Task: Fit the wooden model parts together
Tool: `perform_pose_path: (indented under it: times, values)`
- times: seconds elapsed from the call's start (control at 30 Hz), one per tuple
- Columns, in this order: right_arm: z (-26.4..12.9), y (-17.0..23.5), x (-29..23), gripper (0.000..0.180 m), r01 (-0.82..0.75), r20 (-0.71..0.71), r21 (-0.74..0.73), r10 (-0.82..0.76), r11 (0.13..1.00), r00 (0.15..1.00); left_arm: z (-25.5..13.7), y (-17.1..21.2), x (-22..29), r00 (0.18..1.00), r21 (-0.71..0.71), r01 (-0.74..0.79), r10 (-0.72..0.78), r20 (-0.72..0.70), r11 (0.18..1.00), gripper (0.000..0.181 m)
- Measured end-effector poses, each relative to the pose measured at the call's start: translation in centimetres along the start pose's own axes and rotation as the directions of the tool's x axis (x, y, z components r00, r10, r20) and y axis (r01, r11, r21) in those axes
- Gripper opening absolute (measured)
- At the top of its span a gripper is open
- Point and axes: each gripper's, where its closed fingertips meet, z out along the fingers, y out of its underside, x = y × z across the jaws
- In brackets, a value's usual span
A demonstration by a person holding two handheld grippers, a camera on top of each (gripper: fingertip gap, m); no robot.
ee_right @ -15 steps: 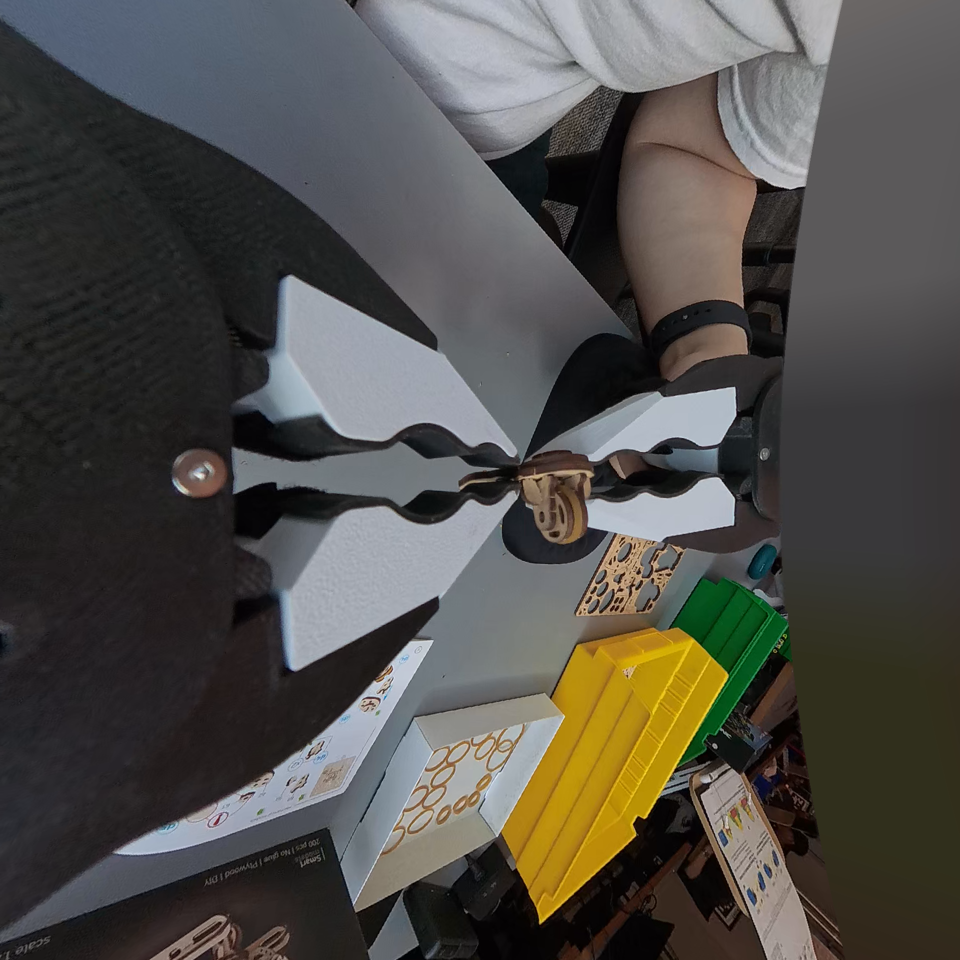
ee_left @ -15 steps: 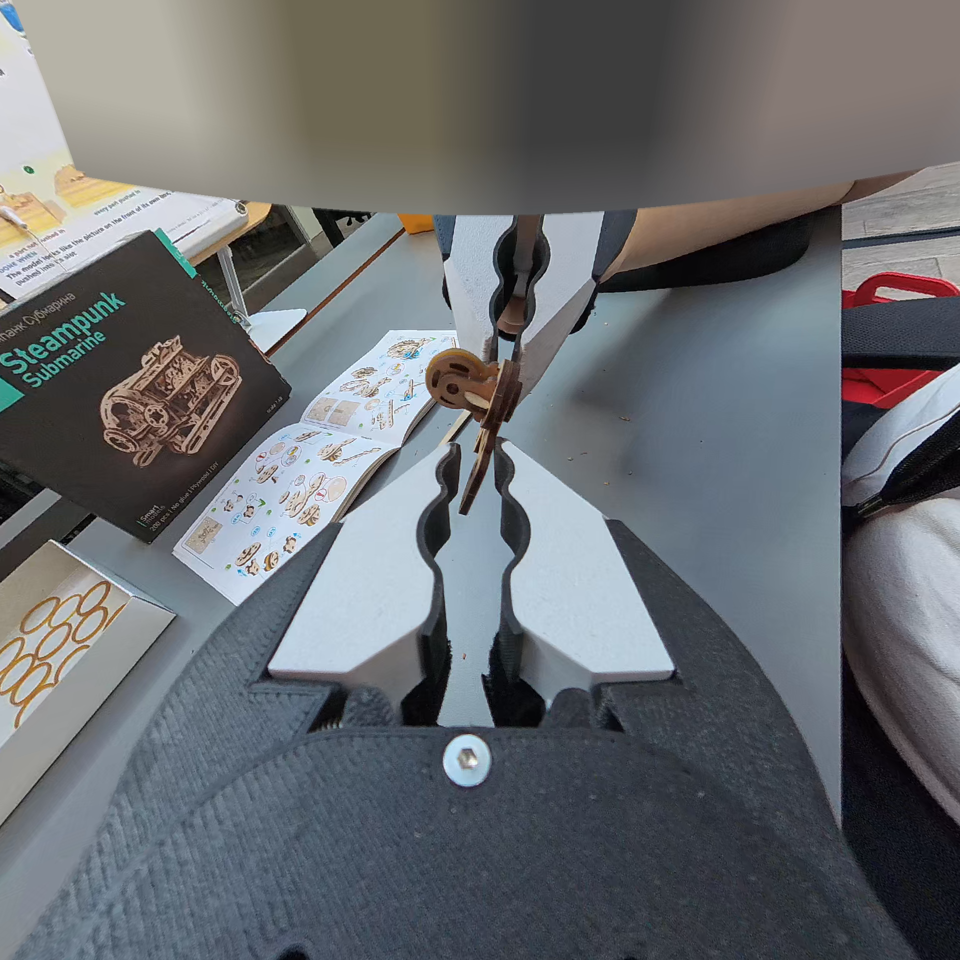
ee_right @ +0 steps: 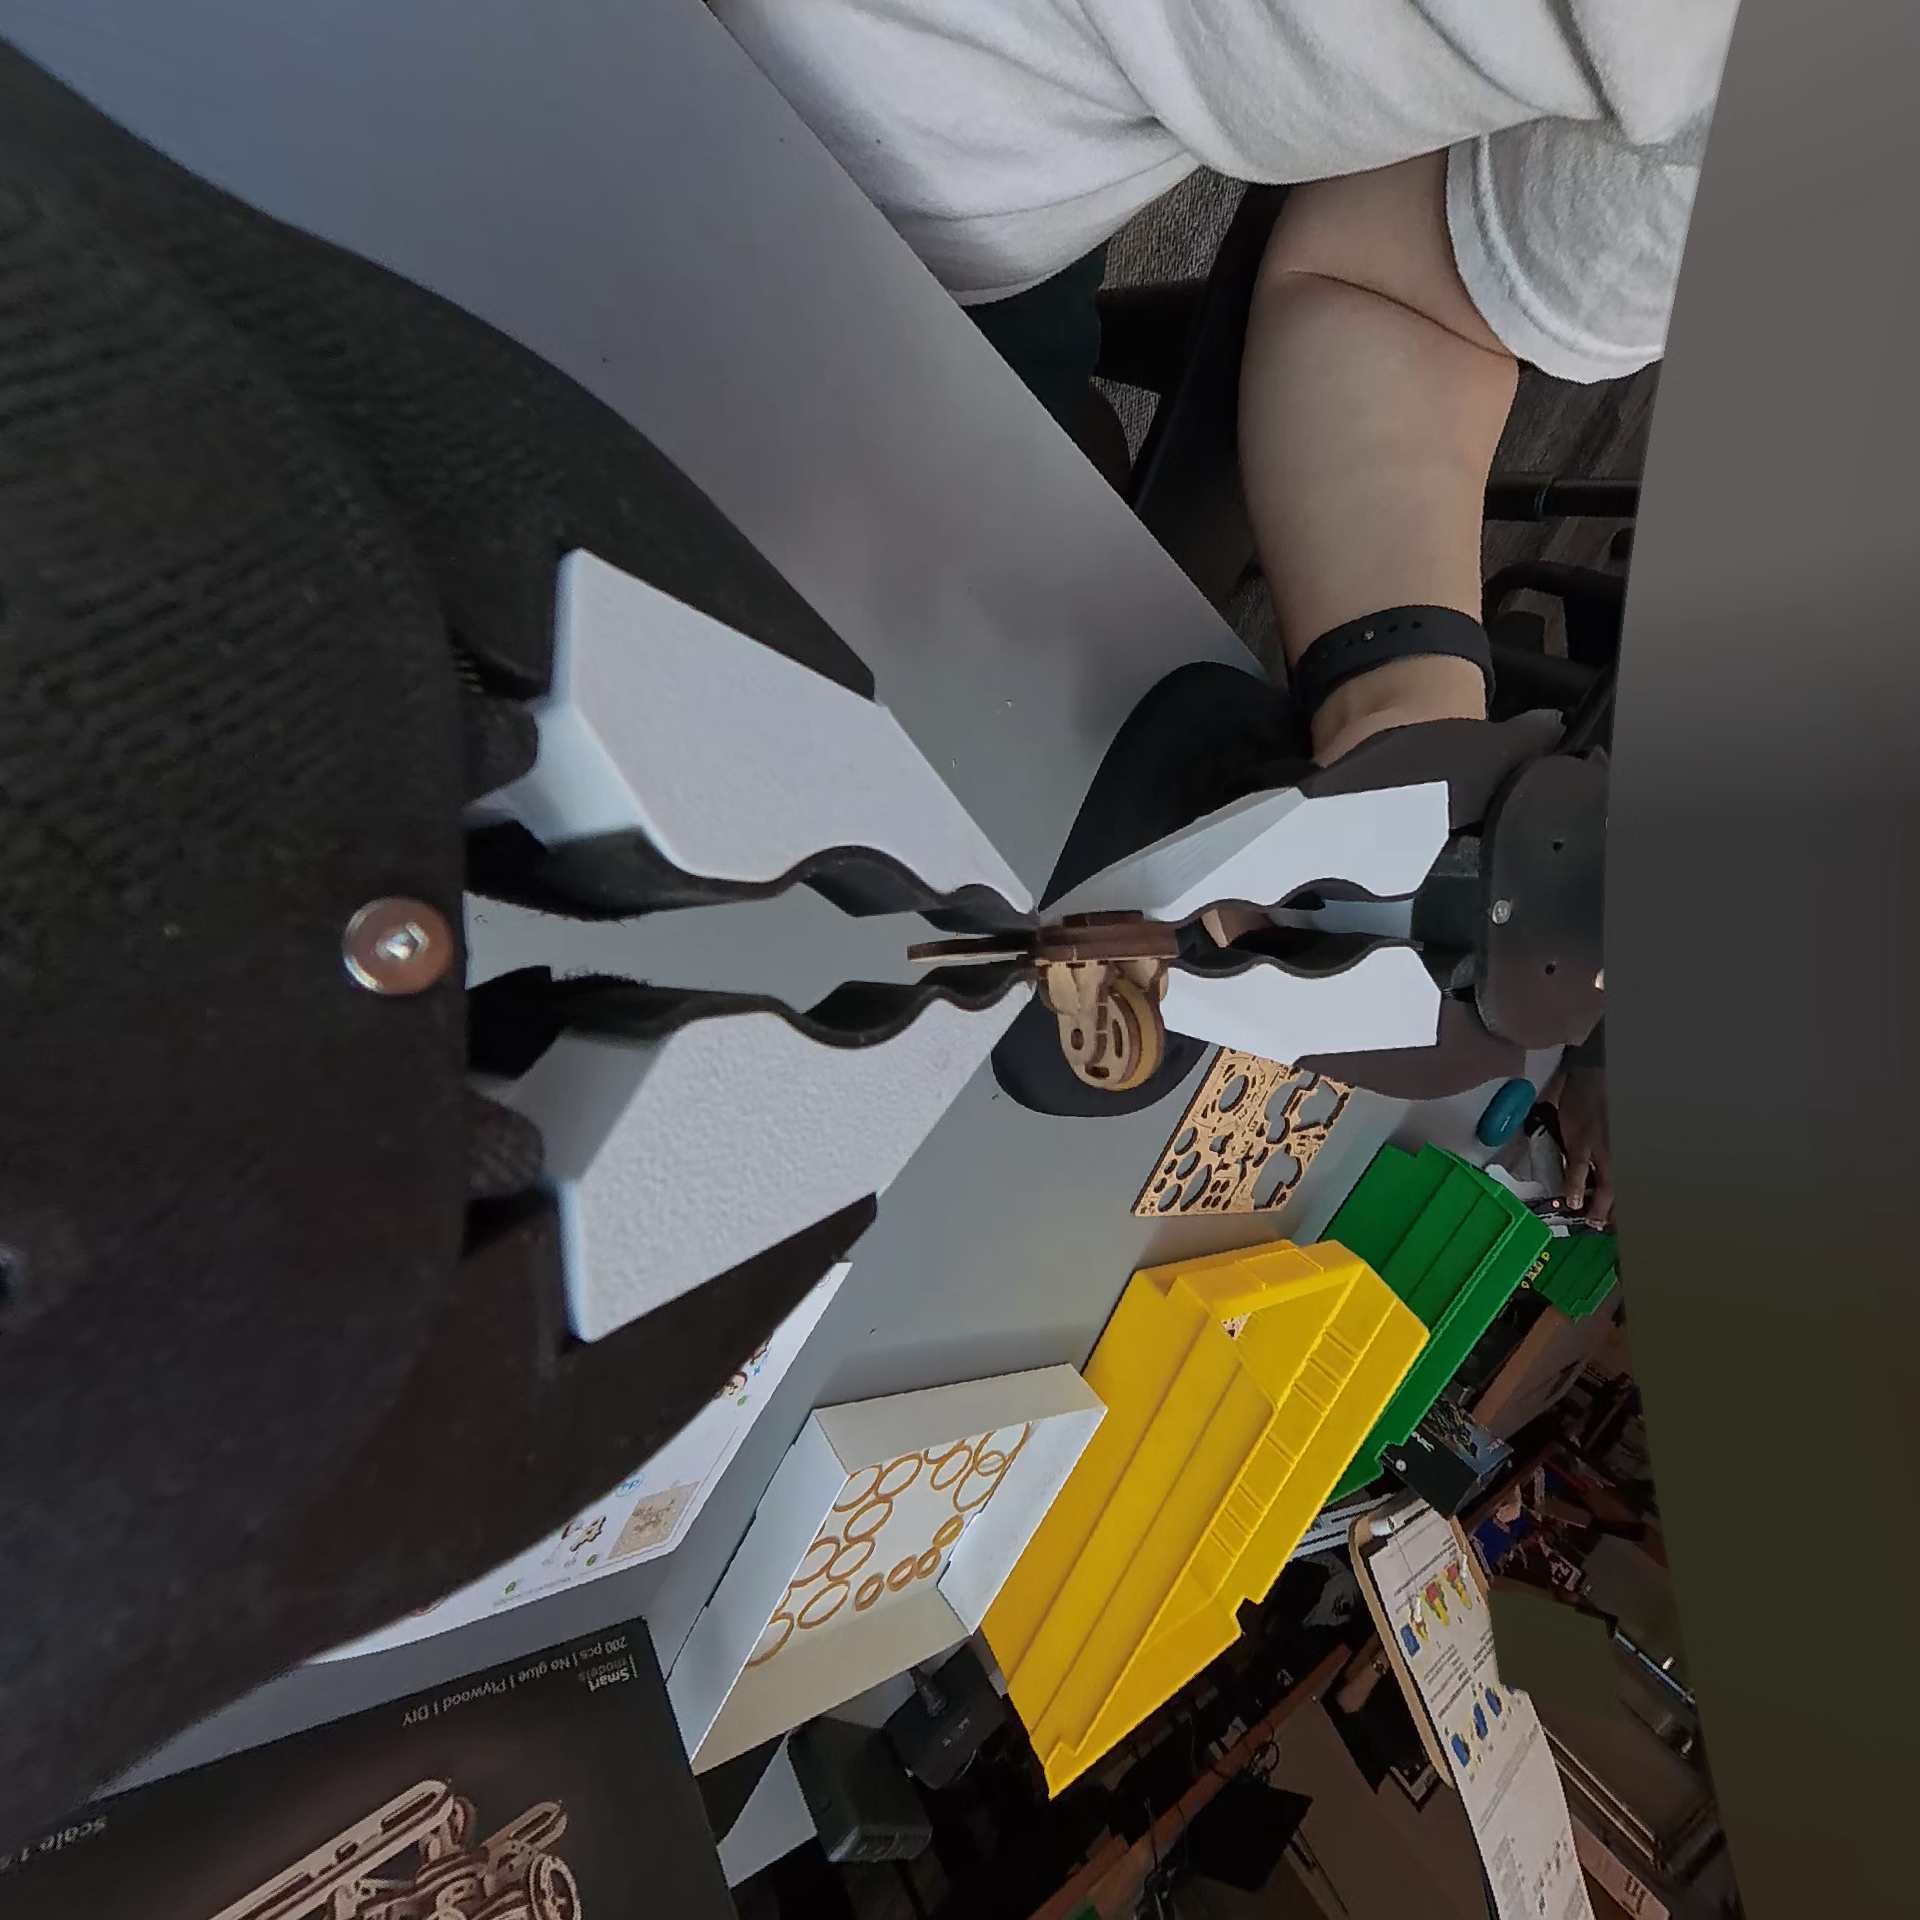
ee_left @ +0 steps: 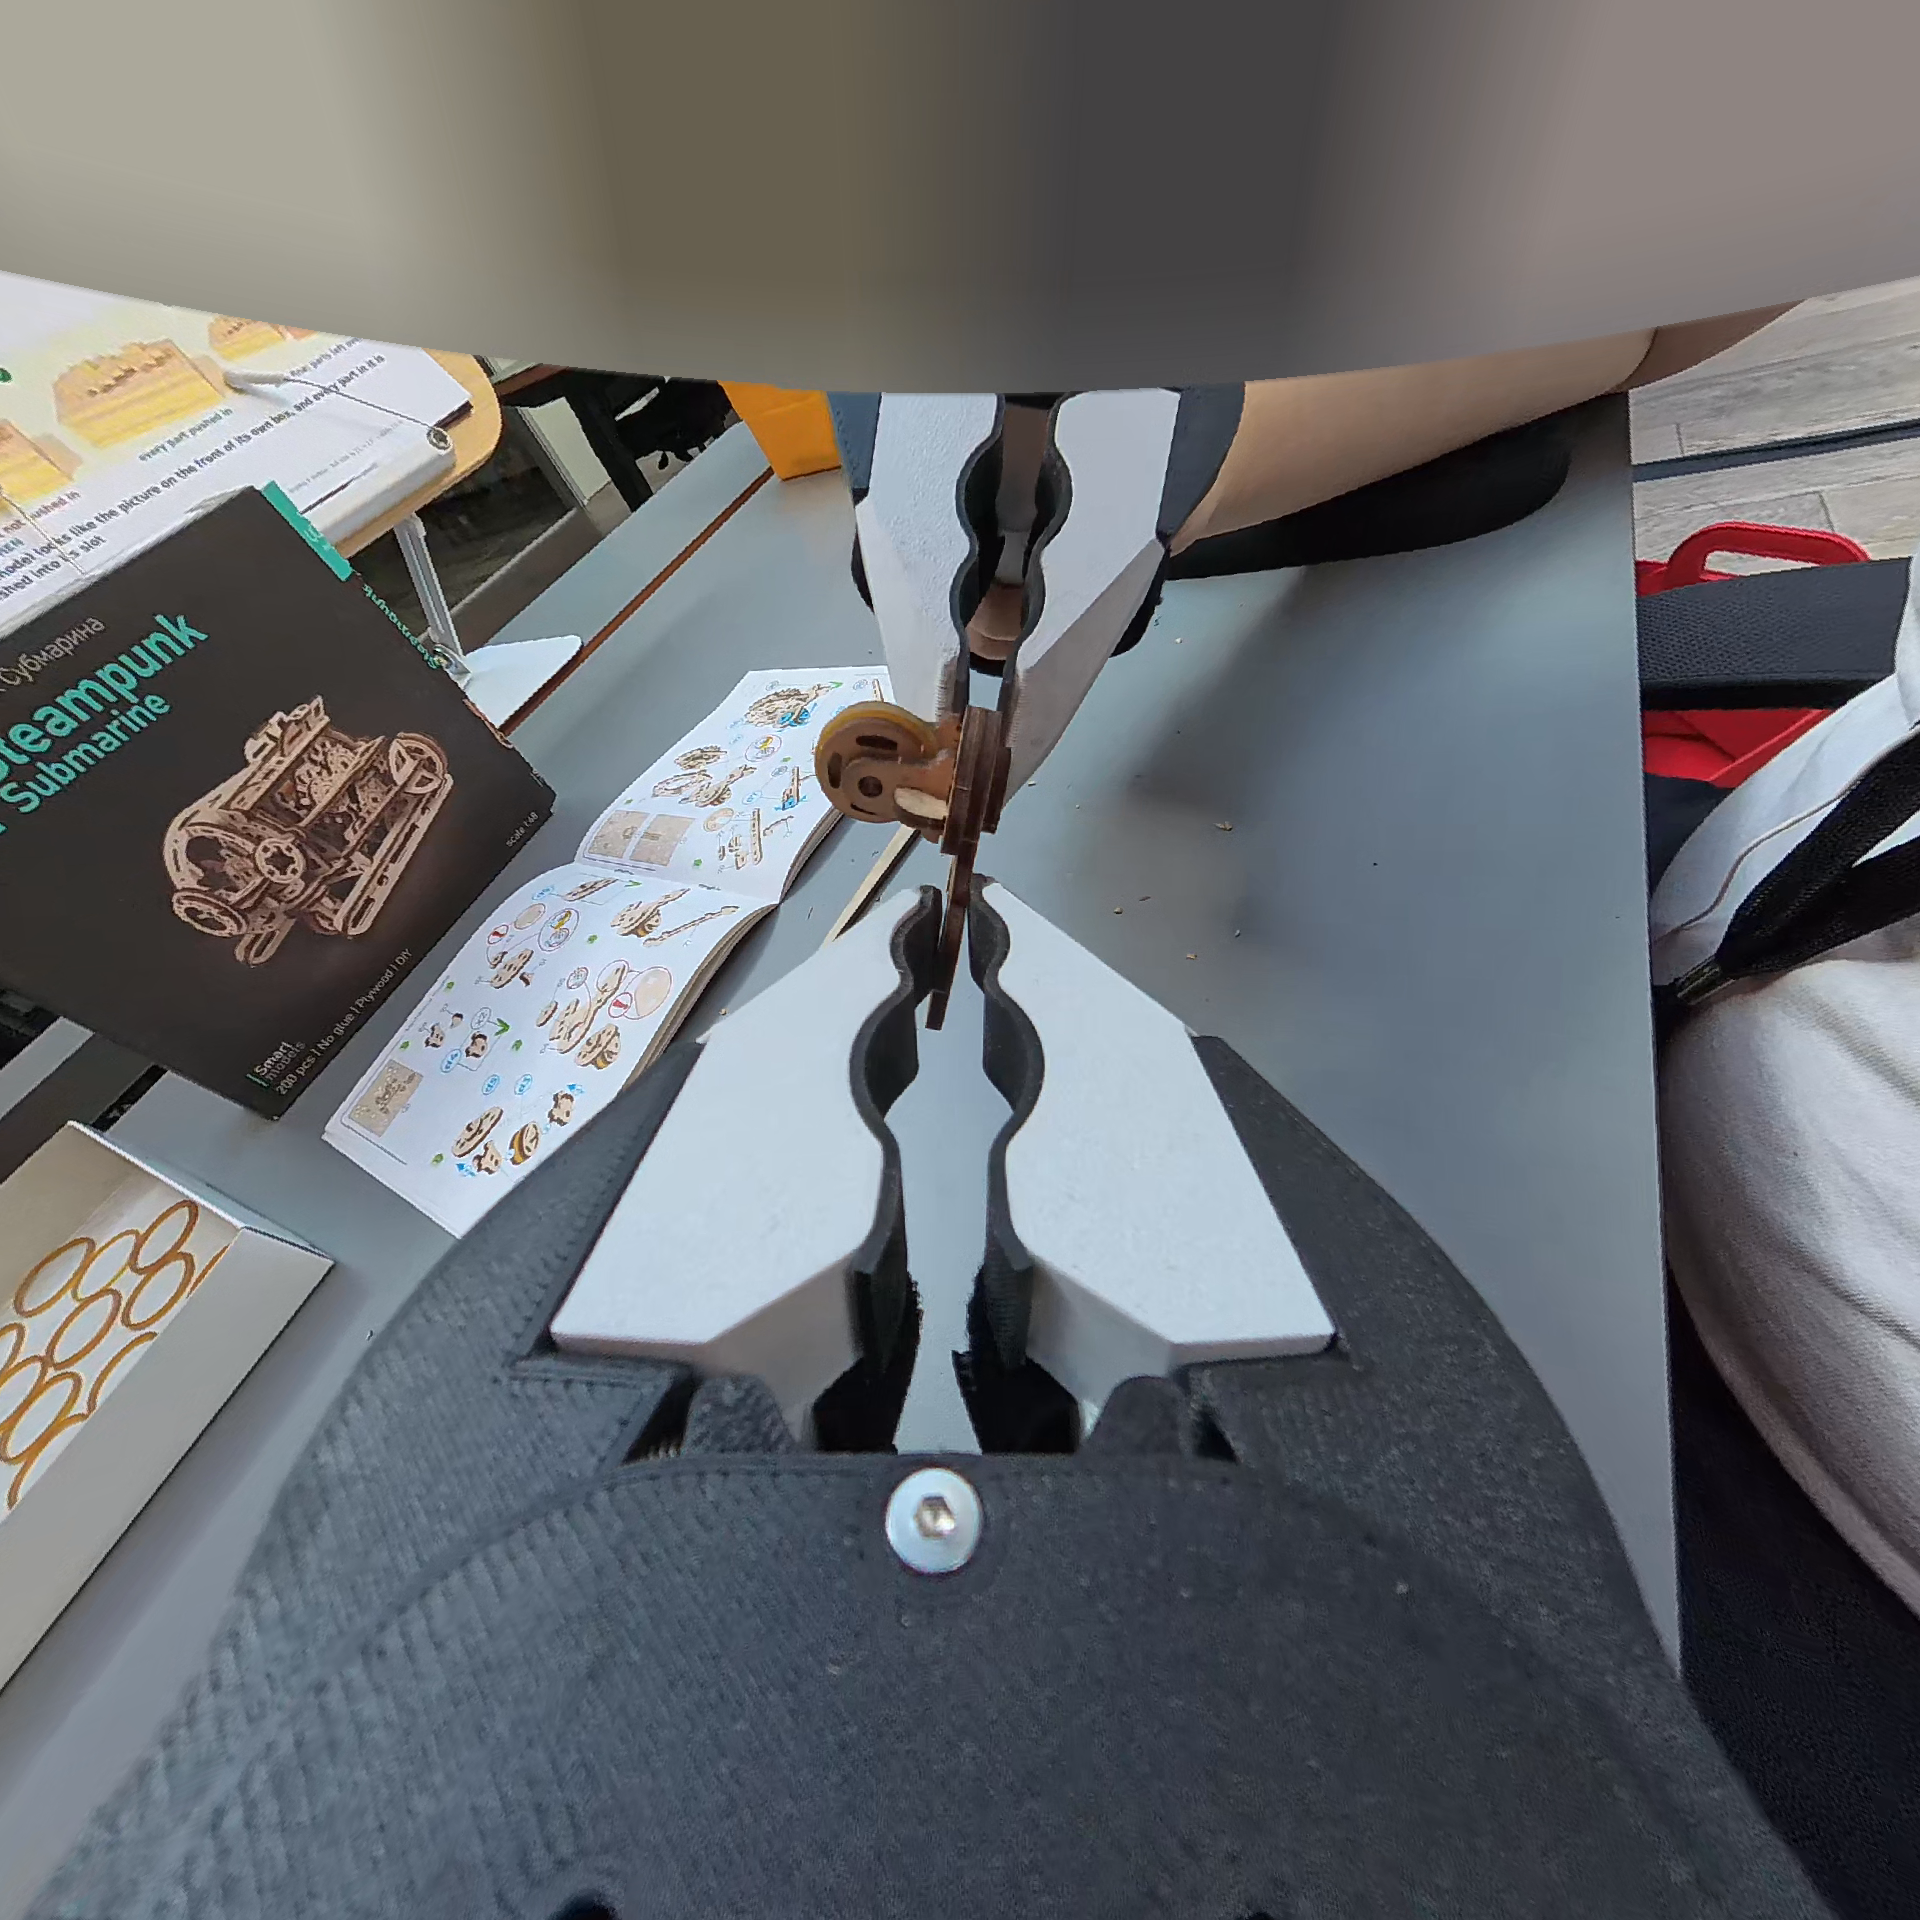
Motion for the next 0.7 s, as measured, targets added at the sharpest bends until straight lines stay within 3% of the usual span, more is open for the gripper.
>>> perform_pose_path:
  times: [0.5,0.7]
  values:
    - [-0.10,0.00,-0.22,0.004,0.102,-0.018,0.010,-0.102,0.995,0.995,0.10,0.10,0.18,0.991,-0.015,-0.126,0.127,0.035,0.992,0.001]
    - [-0.06,0.75,-0.29,0.005,0.071,0.012,0.004,-0.071,0.997,0.997,0.42,0.69,0.37,0.988,-0.059,-0.150,0.152,0.030,0.987,0.000]
